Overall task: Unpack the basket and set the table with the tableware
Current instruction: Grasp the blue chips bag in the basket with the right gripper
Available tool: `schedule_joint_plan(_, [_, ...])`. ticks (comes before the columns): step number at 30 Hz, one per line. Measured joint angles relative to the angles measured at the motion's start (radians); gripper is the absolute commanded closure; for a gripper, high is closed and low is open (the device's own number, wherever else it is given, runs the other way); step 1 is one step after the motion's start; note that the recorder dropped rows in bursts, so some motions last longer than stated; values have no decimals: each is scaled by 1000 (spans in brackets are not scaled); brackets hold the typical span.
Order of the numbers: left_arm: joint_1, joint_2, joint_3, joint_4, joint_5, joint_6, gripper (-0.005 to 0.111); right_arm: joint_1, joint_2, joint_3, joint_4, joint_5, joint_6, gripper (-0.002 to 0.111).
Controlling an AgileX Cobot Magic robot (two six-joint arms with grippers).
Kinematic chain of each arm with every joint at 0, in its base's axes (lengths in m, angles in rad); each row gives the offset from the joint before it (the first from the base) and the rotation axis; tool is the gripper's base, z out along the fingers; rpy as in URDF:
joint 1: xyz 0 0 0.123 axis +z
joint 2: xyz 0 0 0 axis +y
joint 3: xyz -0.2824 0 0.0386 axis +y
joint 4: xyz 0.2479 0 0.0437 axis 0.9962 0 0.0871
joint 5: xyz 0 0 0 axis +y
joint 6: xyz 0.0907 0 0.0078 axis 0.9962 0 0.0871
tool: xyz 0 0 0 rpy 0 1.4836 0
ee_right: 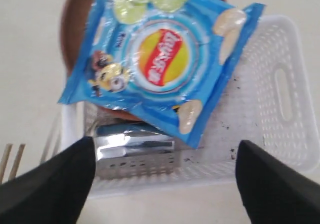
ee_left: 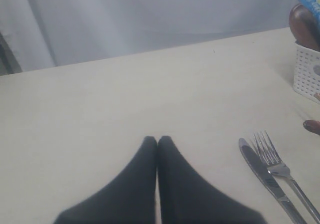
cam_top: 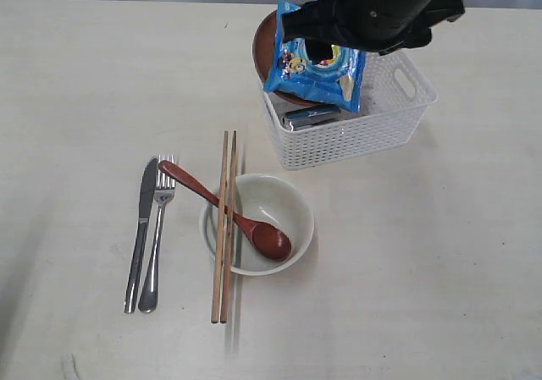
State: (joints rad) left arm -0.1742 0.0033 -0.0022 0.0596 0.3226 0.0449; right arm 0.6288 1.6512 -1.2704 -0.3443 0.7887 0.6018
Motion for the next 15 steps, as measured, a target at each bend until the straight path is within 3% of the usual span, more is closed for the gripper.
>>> schedule_joint_plan(6, [0, 0, 0, 0, 0, 0, 107, -113, 52, -1, 108, -5, 18, 35])
schedule_joint_plan(15, [0, 0, 0, 0, 0, 0, 107, -302, 135, -1, 608, -67, -430, 35])
